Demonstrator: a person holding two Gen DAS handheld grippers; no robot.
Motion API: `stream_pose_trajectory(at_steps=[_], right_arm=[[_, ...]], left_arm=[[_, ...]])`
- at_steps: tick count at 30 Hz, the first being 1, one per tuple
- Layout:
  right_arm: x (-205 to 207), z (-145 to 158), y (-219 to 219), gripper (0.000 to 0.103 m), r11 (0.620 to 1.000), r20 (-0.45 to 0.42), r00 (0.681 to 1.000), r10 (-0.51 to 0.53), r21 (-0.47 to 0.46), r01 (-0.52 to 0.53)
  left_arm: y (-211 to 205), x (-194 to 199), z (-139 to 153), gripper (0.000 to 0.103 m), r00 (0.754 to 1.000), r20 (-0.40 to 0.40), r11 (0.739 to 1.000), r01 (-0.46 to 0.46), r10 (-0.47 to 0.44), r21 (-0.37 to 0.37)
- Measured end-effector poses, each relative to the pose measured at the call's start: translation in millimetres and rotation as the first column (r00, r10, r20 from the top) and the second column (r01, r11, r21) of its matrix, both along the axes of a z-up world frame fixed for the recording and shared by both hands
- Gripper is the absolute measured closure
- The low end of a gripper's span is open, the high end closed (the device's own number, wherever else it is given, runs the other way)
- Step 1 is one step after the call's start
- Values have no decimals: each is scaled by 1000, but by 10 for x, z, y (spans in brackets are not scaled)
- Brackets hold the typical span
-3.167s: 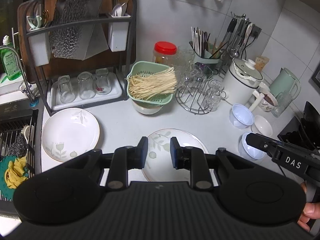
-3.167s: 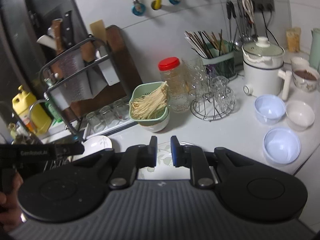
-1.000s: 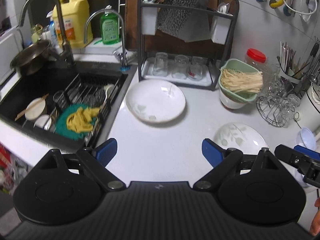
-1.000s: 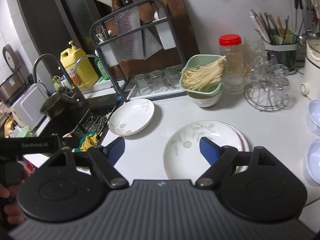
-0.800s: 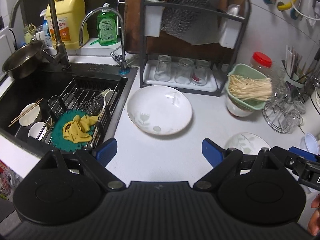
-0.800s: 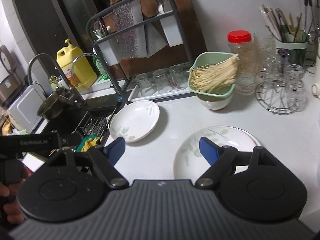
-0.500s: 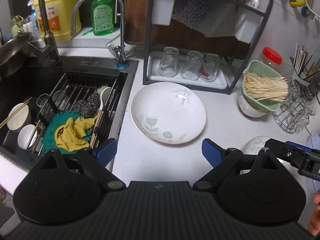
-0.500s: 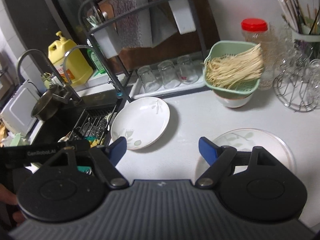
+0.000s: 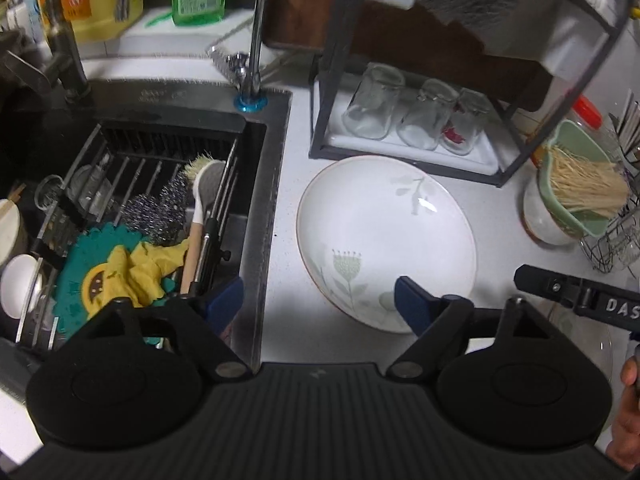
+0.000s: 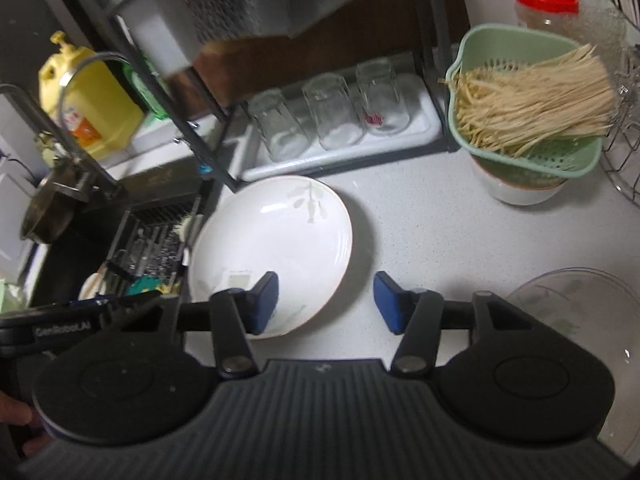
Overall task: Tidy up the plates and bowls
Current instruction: 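Close both grippers on the small plate's rim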
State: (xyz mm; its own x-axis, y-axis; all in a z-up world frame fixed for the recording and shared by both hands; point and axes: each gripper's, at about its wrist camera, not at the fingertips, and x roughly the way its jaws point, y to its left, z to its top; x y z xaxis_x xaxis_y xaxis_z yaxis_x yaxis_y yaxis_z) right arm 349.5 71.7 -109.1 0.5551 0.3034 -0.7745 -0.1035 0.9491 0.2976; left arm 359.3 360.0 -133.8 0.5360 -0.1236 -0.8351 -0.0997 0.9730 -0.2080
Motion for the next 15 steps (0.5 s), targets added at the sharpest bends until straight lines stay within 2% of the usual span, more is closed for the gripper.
stream_pose_trajectory(at_steps=[3,6,8,12,15], right_arm=[[151,-107,71,57,1000,-31,999,-19,-12,18],[296,-203,128,60,999,-70,997,-34,-30,32],[386,-252,144,61,998,-90,995,-46,-35,43],[554,-364,224,63,997,-118,992,-46,-64,39],[648,-425,258,64,994,-129,991,-47,-106,33]], left_arm=[[60,204,-94,27,1000,-25,1000,12,-12,-14],[83,400,-99,29,999,-31,999,44,-45,-26],[61,535,-127,29,996,-38,997,78,-78,-11],[53,789,-276,36,990,-74,992,122,-121,15],[120,963,-377,41,986,-111,992,121,-124,-30]])
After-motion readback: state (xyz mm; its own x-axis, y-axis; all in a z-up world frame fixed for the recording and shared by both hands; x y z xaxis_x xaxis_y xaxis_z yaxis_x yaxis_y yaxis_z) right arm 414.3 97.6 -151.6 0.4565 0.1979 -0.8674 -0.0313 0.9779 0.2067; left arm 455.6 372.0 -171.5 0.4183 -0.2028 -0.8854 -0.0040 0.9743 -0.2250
